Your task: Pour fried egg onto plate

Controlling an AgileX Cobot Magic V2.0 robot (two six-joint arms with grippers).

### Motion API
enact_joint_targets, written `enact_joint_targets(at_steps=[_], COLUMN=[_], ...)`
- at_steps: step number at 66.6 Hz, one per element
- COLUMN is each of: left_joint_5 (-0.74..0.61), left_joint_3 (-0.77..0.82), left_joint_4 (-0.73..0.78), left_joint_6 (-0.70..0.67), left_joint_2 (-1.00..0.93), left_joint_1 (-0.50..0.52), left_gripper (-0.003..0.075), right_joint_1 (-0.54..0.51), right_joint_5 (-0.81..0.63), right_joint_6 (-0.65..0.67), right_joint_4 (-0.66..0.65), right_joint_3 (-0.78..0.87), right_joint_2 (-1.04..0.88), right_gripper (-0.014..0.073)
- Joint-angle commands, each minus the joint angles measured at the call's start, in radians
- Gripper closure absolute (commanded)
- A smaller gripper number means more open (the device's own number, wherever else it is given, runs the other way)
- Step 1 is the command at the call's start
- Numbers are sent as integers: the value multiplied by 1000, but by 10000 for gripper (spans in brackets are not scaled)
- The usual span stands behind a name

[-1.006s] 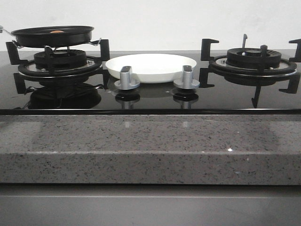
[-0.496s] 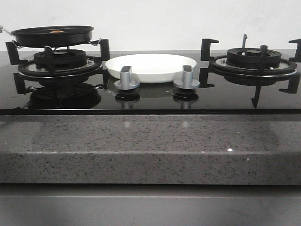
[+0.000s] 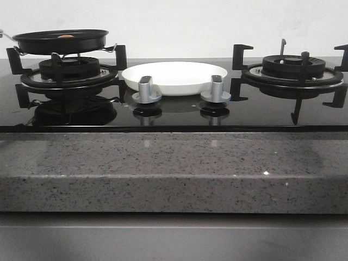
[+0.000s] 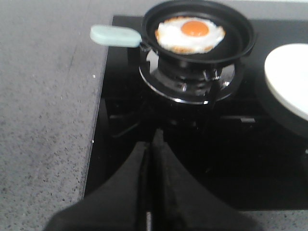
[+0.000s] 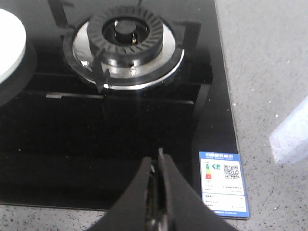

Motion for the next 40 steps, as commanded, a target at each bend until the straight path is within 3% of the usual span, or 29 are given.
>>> enact_joint_targets(at_steps=[1,8,13,18,23,40], left_joint_5=[-66,-71,-84,-86,-86,-88], left_joint_3=[-36,-36,-36,-36,-36,-36], left_joint_4=[-7,-7,-7,-9,-9,-9], left_joint_6=[-1,-1,-1,-1,-1,-1], left_joint_2=[15,34,36,38,42,52], left_joint_1=[5,5,5,5,5,5], left_gripper=[582,343,247,239,244,251], right_joint_1=[-3,-3,-3,-3,-3,42], right_joint_5=[-65,-66,-66,-66,-66,-4], right_joint_6=[-2,-2,-2,-2,-2,-66], right_joint_4=[-18,-18,-18,-16,-12,150], right_joint_3=[-29,-29,-29,-29,-29,-96], right_joint_2=[12,26,33,36,36,103], right_gripper=[641,512,370,226,139,126])
